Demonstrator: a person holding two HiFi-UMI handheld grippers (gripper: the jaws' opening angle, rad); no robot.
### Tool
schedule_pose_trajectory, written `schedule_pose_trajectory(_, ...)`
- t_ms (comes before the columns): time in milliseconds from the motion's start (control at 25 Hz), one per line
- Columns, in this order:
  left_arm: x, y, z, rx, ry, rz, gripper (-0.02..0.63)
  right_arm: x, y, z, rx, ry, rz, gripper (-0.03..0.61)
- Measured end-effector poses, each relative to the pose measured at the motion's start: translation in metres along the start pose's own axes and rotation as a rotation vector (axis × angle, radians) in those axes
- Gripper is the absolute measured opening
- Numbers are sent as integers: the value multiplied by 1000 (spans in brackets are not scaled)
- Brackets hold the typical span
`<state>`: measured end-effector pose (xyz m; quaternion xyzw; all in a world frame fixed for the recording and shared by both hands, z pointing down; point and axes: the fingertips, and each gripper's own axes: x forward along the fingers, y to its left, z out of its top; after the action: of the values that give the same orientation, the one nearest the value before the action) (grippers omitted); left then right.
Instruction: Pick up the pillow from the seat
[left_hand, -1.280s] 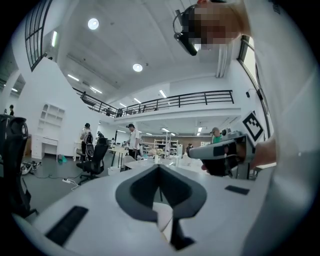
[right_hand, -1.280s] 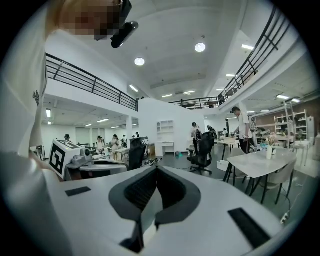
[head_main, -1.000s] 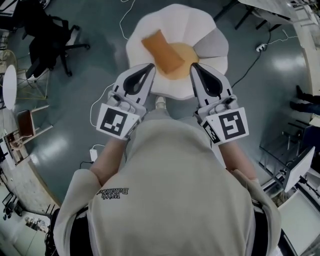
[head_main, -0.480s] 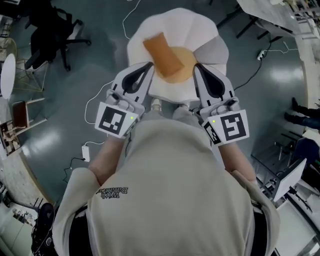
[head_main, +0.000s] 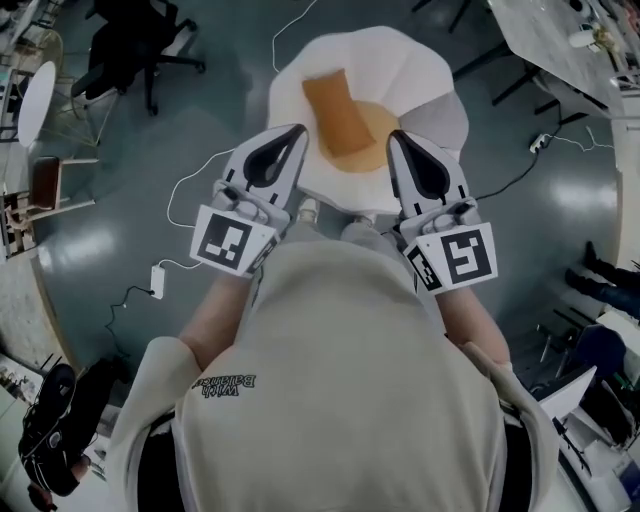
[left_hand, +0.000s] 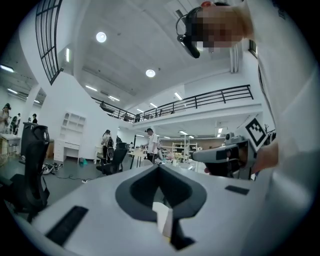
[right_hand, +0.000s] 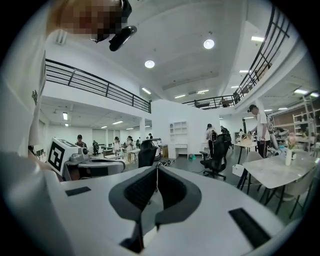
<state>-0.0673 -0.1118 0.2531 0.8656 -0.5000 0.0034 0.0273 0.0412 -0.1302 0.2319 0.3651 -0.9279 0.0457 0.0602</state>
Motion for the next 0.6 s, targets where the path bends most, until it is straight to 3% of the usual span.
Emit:
schedule_pose_trajectory(360, 4, -23, -8, -9, 17, 21, 9, -15, -21, -9, 5, 13, -6, 12)
schedule_pose_trajectory(400, 8, -25, -9, -8, 19, 16, 9, -16, -26, -10, 7, 18, -11, 24)
schedule_pose_trajectory(480, 18, -26, -10, -3, 20, 8, 9, -13, -34, -14, 8, 37, -11, 114)
schedule_pose_trajectory(600, 29, -16, -11, -3, 14, 9, 9, 4, -40, -24, 9, 69, -5, 172)
